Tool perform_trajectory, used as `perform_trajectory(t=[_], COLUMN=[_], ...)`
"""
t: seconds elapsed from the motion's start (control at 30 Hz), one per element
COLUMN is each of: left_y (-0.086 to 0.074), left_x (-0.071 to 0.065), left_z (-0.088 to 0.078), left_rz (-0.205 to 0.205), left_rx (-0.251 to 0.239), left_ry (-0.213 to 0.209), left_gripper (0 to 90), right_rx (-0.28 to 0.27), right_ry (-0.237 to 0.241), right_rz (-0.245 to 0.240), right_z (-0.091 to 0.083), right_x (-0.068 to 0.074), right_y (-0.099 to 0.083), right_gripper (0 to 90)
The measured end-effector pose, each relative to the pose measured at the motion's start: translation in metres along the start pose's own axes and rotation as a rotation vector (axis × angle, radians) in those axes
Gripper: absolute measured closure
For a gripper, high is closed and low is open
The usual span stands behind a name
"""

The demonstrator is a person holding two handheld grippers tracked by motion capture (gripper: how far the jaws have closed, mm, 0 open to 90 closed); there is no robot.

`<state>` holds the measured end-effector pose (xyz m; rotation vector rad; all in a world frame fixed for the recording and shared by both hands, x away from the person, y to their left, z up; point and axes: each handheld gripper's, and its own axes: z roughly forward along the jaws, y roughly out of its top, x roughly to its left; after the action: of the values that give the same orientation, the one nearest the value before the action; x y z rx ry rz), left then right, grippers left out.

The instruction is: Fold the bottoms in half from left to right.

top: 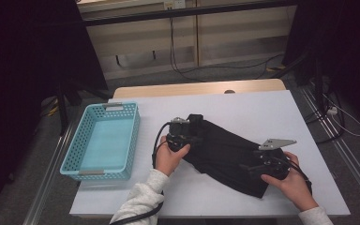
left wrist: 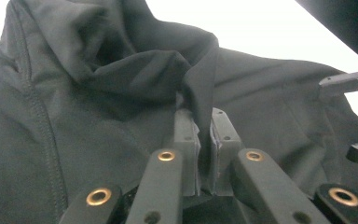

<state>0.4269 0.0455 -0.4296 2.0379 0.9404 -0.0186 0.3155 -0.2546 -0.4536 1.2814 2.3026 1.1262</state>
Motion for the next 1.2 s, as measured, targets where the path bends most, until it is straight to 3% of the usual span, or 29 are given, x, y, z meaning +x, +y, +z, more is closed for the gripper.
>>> perform_trajectory(t=[0.57,0.83,0.97,1.2], left_y=[0.002,0.003,0.0,-0.006], left_x=[-0.013,-0.02,-0.029,-0.05], left_z=[-0.001,0.001,0.003,0.016], left_rz=[0.023,0.047,0.051,0.111], left_rx=[-0.029,-0.013,-0.02,0.037], left_ry=[-0.03,-0.038,-0.038,-0.09], left_gripper=[83.9,83.9,83.9,82.4], right_rx=[0.0,-0.001,-0.005,-0.009], right_ry=[0.008,0.003,0.001,0.004], right_rz=[-0.004,-0.003,-0.003,-0.014], right_z=[0.002,0.0,-0.001,0.0], right_x=[0.001,0.001,0.0,0.003], right_y=[0.002,0.0,0.001,0.004], right_gripper=[20.0,20.0,20.0,20.0])
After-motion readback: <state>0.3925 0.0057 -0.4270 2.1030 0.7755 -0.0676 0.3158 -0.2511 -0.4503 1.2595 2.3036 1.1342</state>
